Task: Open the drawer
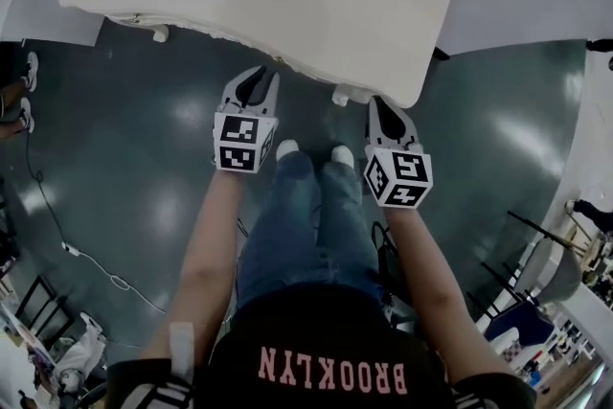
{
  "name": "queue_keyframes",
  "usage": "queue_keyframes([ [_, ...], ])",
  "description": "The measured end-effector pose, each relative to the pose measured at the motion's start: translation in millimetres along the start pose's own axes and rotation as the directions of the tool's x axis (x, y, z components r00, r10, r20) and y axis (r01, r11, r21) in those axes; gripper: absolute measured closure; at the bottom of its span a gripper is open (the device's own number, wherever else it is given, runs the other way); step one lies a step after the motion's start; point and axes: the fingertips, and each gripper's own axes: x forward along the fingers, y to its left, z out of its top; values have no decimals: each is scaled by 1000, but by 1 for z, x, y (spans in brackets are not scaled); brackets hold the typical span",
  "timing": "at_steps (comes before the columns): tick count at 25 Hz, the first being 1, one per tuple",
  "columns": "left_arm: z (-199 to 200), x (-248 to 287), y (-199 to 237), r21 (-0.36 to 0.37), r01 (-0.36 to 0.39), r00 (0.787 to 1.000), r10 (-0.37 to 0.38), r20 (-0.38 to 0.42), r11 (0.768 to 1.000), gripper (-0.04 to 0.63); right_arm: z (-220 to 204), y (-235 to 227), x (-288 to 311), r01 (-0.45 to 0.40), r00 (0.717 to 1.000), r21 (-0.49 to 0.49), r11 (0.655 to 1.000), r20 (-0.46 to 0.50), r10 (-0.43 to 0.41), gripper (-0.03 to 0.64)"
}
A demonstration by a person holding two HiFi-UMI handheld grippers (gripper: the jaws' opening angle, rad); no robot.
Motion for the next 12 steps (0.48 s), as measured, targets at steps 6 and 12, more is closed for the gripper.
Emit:
queue_keyframes([
  [6, -28, 24, 1, 9, 39, 996, -38, -86, 999, 442, -27, -3, 4, 60, 998, 68, 996, -39, -57, 620],
  [12, -44, 53, 14, 66, -3, 993, 11, -119, 998, 442, -65, -20, 14, 158, 983, 114, 981, -111, -145, 620],
])
